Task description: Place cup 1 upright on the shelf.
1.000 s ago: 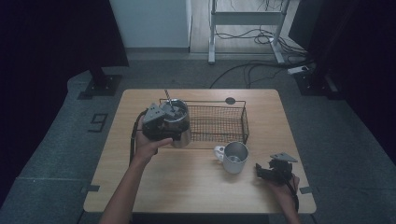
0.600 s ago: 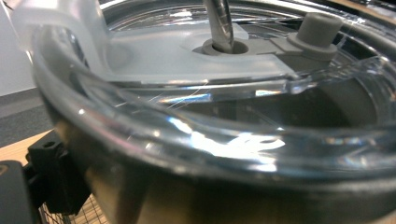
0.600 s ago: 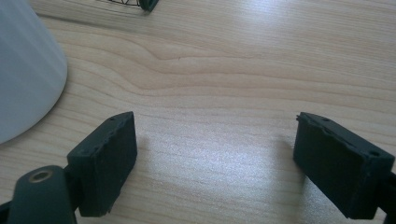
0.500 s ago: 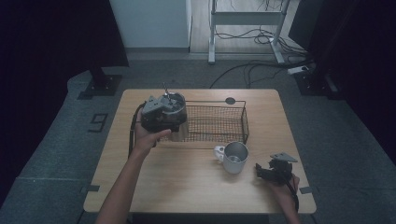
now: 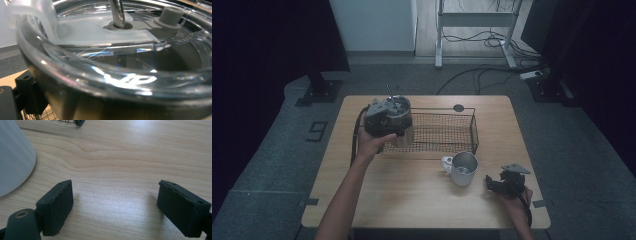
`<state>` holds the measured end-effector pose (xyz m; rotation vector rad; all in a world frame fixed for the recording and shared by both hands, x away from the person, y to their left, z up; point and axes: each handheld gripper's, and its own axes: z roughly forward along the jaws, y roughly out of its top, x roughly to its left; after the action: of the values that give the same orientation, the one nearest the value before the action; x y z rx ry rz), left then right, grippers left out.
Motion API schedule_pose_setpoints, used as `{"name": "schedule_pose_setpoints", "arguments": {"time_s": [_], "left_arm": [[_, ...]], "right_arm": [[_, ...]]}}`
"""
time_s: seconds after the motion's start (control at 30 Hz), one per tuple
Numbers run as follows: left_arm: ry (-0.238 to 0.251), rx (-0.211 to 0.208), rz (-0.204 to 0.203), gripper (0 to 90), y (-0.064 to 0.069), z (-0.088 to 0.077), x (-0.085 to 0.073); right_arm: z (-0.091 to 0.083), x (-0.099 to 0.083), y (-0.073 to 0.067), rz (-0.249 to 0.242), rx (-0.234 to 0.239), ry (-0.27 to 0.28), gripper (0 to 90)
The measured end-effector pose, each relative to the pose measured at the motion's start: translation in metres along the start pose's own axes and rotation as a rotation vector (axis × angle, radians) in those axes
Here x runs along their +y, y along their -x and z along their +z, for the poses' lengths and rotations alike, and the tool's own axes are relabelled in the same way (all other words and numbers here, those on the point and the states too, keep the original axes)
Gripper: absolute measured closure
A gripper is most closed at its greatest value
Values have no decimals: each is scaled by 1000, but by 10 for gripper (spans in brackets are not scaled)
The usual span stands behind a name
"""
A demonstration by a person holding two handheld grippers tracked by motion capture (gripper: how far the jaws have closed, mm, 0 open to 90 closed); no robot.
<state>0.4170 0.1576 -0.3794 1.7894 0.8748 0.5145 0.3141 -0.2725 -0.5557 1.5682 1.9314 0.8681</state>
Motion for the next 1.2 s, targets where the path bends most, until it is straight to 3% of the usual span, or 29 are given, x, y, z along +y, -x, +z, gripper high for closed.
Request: {"name": "schedule_pose_setpoints", "arguments": {"time_s": [0.5, 1.2], "left_arm": [[-3, 15, -13, 38, 0, 15, 7], [-49, 22, -21, 38, -9, 41, 6]], "right_arm": [[0, 0, 0, -1, 0, 1, 137], [0, 0, 0, -1, 2, 0, 138]]}}
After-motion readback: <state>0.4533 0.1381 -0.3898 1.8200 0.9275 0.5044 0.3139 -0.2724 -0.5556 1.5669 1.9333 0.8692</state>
